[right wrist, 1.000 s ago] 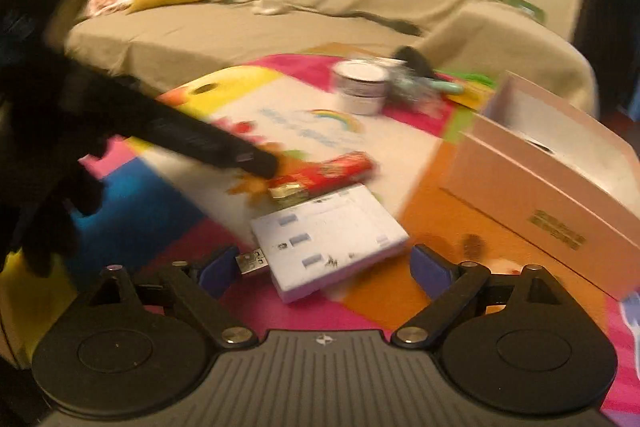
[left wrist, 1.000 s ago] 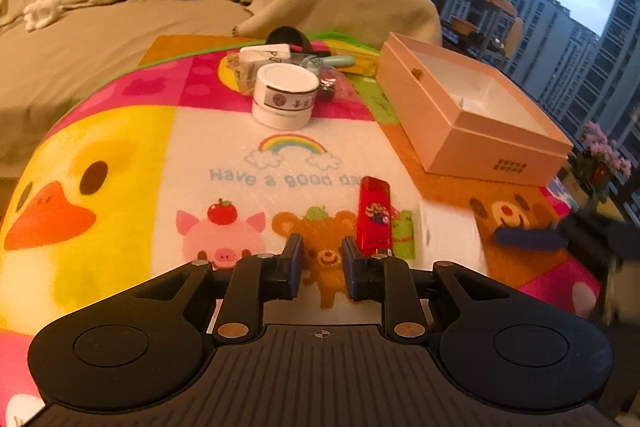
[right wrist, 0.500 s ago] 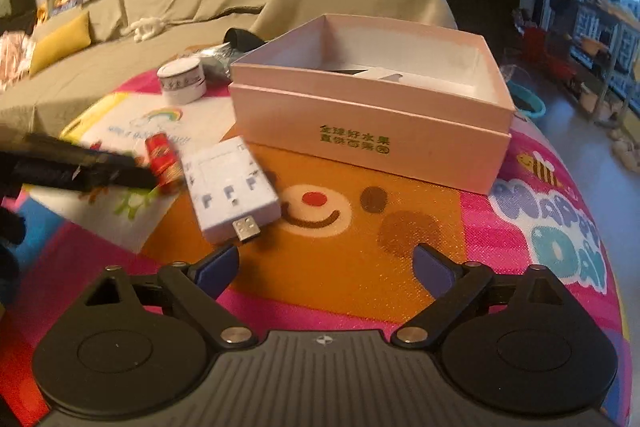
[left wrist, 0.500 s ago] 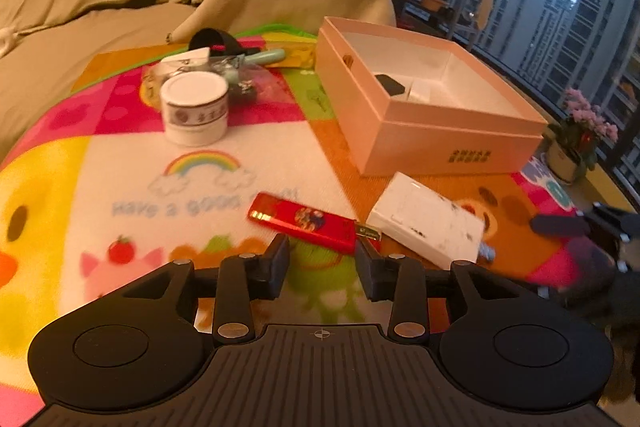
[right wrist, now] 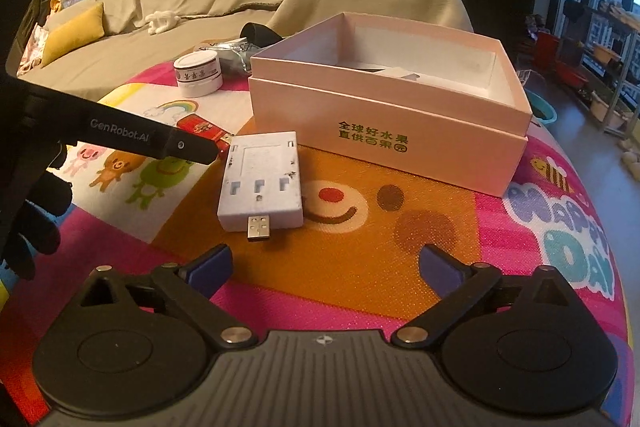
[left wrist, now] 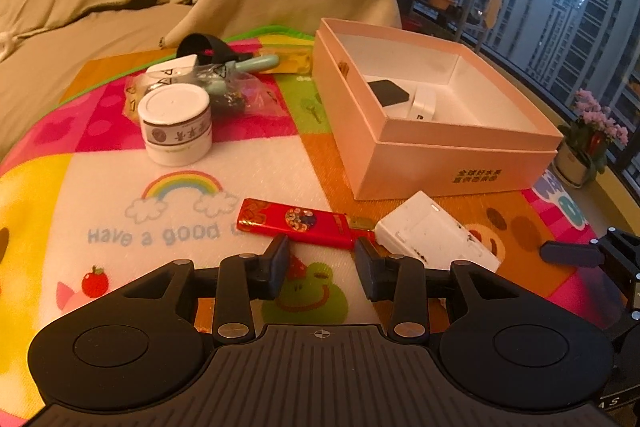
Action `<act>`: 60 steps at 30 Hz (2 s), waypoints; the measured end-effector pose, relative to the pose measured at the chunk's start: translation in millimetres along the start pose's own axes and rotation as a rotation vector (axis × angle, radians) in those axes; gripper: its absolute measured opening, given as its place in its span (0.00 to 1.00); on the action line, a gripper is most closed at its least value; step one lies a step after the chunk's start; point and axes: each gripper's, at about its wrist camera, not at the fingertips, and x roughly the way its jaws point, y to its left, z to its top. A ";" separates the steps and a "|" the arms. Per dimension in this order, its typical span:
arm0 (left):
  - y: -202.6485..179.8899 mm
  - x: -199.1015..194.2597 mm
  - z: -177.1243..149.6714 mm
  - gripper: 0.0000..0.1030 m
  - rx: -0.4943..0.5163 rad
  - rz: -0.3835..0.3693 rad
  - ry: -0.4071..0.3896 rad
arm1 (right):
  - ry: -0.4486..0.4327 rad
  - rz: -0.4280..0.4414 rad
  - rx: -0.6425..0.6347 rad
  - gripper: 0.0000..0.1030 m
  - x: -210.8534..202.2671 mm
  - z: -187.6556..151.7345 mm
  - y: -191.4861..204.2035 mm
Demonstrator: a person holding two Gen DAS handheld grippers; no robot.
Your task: Organize rigid objects
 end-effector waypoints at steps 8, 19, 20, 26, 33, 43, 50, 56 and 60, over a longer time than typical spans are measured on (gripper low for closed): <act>9.9 -4.1 -4.7 0.23 0.070 0.038 -0.022 | 0.009 0.004 -0.011 1.00 2.1 0.0 0.9; 22.2 -2.1 2.5 0.27 -0.003 0.022 -0.025 | 0.025 0.003 -0.007 1.00 3.8 1.3 0.9; 24.5 0.2 5.9 0.28 -0.045 -0.006 -0.022 | 0.024 0.005 -0.007 1.00 3.5 1.1 0.8; 34.5 -0.4 21.7 0.28 -0.176 -0.021 -0.044 | 0.019 0.006 -0.018 1.00 2.4 -0.2 2.6; 17.9 11.3 44.4 0.28 0.132 -0.076 -0.073 | 0.015 0.009 -0.017 1.00 2.6 -0.3 3.0; 59.6 16.5 24.2 0.26 0.050 -0.300 0.070 | 0.013 0.014 -0.013 1.00 2.4 -0.3 2.5; 53.6 -17.2 -1.3 0.26 0.108 -0.301 0.052 | 0.013 0.013 -0.014 1.00 2.6 0.2 2.6; 51.1 -34.1 -9.2 0.30 0.237 -0.253 0.083 | 0.013 0.013 -0.014 1.00 2.6 0.2 2.7; 72.7 -36.8 -9.8 0.28 0.110 -0.256 0.050 | 0.013 0.013 -0.014 1.00 2.6 0.2 2.7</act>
